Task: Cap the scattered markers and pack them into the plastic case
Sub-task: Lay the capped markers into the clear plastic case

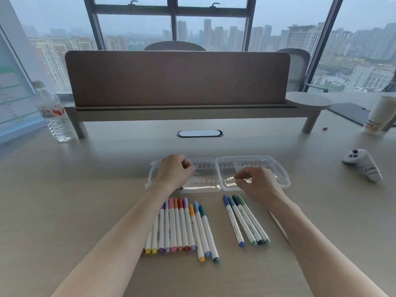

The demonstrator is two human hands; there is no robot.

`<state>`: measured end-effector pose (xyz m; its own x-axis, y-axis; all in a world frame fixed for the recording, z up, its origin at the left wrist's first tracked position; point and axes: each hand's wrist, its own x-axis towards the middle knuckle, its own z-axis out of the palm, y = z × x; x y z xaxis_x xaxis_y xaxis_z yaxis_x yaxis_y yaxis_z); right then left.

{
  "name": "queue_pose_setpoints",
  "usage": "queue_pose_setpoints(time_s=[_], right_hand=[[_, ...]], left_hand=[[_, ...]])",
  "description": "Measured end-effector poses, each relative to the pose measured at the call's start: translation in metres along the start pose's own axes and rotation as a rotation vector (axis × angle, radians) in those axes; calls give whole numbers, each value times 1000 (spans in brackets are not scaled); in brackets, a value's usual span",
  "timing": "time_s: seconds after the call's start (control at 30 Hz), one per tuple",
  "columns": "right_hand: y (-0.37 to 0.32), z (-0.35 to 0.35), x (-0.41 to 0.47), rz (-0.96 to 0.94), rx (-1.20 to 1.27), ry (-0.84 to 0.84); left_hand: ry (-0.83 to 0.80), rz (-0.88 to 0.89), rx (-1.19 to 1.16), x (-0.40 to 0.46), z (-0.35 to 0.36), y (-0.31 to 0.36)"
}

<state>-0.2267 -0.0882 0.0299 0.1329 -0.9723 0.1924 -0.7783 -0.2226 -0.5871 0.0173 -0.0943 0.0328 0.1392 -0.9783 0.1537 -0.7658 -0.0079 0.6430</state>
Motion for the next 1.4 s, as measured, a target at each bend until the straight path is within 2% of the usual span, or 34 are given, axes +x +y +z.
queue_pose_setpoints(time_s=[0.17, 0.4, 0.6, 0.7, 0.9, 1.13, 1.27, 1.4], right_hand=[[16, -17, -18, 28, 42, 35], [46, -36, -49, 233, 66, 109], [51, -38, -72, 377, -2, -52], [51, -36, -78, 362, -46, -90], [50, -30, -80, 341, -44, -40], [44, -19, -73, 317, -12, 0], [41, -15, -73, 213, -12, 59], [33, -13, -75, 121, -6, -50]], left_hand=[[-55, 27, 25, -25, 5, 22], [-164, 5, 105, -68, 18, 28], [-212, 25, 104, -90, 36, 52], [-247, 40, 108, -95, 47, 67], [-264, -55, 189, -93, 61, 69], [-271, -60, 245, -85, 52, 62], [-275, -34, 245, -79, 50, 60], [-256, -22, 222, -71, 49, 58]])
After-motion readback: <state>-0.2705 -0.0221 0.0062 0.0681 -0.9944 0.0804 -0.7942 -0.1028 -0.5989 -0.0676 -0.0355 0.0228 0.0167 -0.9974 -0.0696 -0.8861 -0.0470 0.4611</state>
